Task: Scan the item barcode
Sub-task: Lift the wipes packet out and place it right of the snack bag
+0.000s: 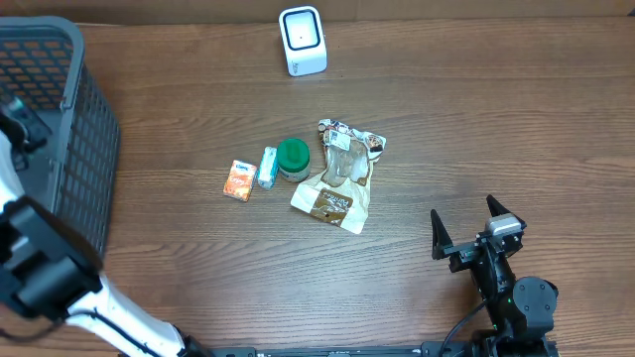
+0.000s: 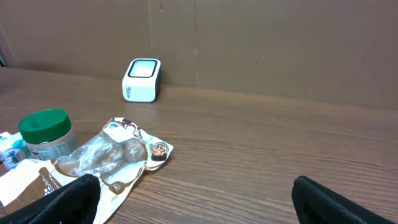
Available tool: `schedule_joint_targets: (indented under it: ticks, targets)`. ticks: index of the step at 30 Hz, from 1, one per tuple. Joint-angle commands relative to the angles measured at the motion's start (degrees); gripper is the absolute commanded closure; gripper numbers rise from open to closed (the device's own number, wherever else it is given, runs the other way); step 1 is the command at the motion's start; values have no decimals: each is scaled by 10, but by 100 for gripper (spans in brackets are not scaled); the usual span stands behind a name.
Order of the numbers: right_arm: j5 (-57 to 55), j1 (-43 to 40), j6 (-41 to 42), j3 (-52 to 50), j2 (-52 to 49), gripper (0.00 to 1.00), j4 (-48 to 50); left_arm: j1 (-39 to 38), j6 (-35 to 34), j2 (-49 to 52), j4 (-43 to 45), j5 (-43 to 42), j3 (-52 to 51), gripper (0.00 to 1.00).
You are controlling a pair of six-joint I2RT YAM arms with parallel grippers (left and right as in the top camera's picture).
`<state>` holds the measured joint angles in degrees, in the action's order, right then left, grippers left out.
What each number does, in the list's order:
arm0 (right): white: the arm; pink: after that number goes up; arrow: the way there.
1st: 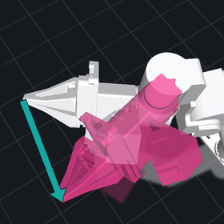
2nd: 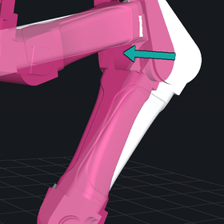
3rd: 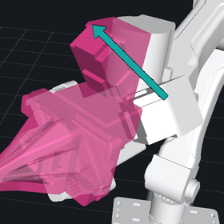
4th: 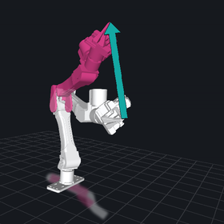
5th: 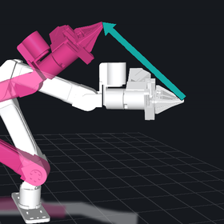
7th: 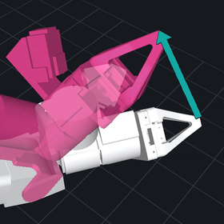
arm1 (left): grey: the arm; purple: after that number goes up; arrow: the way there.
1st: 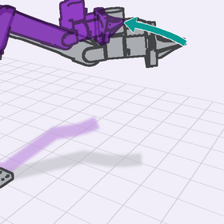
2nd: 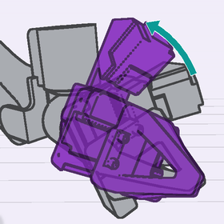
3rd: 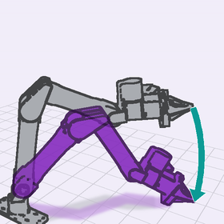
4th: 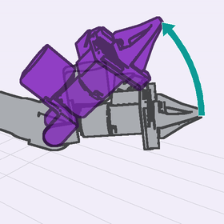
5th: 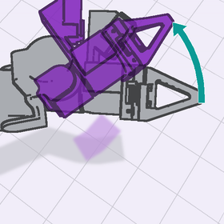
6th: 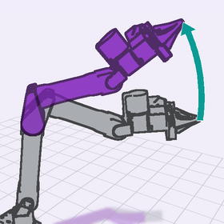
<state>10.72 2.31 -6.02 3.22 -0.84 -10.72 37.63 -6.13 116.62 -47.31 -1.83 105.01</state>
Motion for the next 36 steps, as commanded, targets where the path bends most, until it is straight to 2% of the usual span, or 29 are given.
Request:
schedule_joint_targets:
  ticks: [1,5,7,11,16,21,25,30,36]
  targets:
    - [3,2,-1,0,7,0,2,1,-39,-95,-7,-46,13,96]
    - [3,2,-1,0,7,0,2,-6,-57,-167,-38,-108,13,96]
    - [3,2,-1,0,7,0,2,-14,-61,-202,-65,-172,13,96]
    - [3,2,0,0,7,0,2,-60,-61,-265,-106,-245,13,96]
    - [3,2,-1,0,7,0,2,-194,-28,-305,-156,-235,13,96]
    - [3,2,0,0,7,0,2,-348,-27,-297,-213,-127,-5,96]
    - [3,2,-1,0,7,0,2,-450,-27,-286,-223,-91,-53,96]
    - [3,2,-1,0,7,0,2,-552,-33,-285,-183,-92,-155,96]
    - [3,2,0,0,7,0,2,-646,-82,-285,-66,-94,-289,96]
